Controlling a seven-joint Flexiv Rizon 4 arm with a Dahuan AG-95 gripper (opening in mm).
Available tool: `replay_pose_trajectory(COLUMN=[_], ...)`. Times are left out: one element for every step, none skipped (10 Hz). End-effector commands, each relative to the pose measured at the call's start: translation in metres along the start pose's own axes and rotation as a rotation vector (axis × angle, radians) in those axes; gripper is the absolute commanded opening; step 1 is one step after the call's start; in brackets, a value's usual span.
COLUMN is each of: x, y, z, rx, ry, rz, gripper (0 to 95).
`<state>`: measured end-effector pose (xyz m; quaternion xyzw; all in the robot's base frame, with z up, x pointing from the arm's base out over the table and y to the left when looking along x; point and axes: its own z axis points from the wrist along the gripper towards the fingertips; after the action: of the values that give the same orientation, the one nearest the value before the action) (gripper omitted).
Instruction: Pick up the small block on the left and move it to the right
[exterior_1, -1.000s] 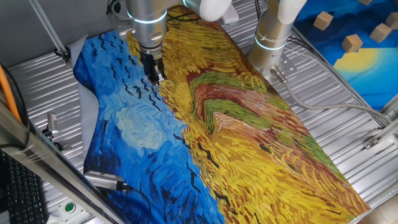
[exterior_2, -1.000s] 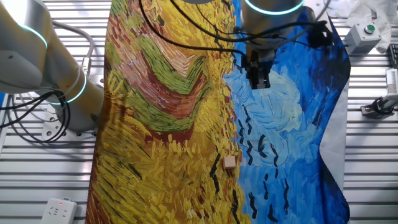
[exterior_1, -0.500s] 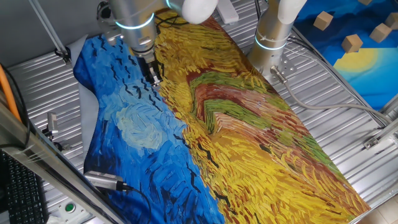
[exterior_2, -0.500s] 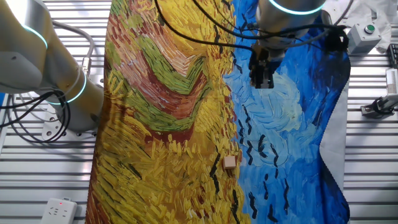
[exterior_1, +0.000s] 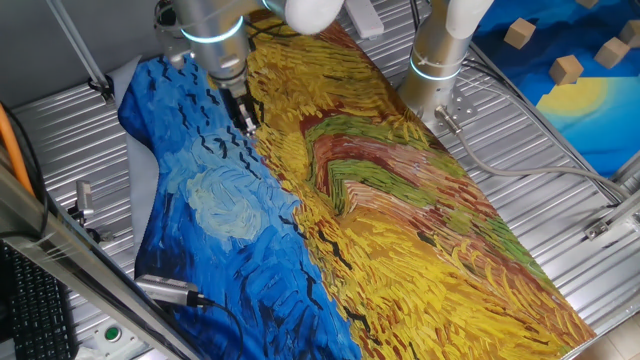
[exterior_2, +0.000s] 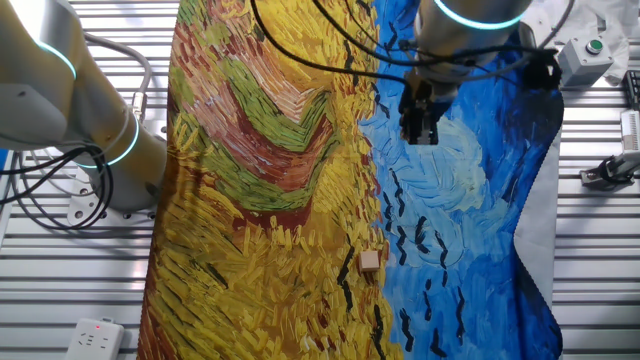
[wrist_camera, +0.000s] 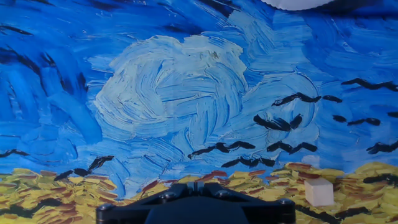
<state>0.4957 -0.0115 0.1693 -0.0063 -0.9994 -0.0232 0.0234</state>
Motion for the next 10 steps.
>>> replay_pose_trajectory(x=[0.008,0.013,0.021,0.028,0.03,0.035,0.036,0.036,0.034,0.032], y=[-0.014,-0.025,-0.043,-0.057,-0.063,-0.077,-0.091,-0.102,-0.115,-0.13], z=[-0.003,-0.002,0.004,0.01,0.014,0.025,0.036,0.044,0.05,0.053], rx=[0.0,0.0,-0.005,-0.004,-0.003,0.001,0.002,0.002,-0.005,-0.006], ry=[0.007,0.006,0.004,0.002,0.001,0.002,0.003,0.003,0.003,0.006], rz=[-0.01,-0.024,-0.047,-0.066,-0.075,-0.087,-0.097,-0.107,-0.118,-0.134], gripper=[0.0,0.0,0.0,0.0,0.0,0.0,0.0,0.0,0.0,0.0])
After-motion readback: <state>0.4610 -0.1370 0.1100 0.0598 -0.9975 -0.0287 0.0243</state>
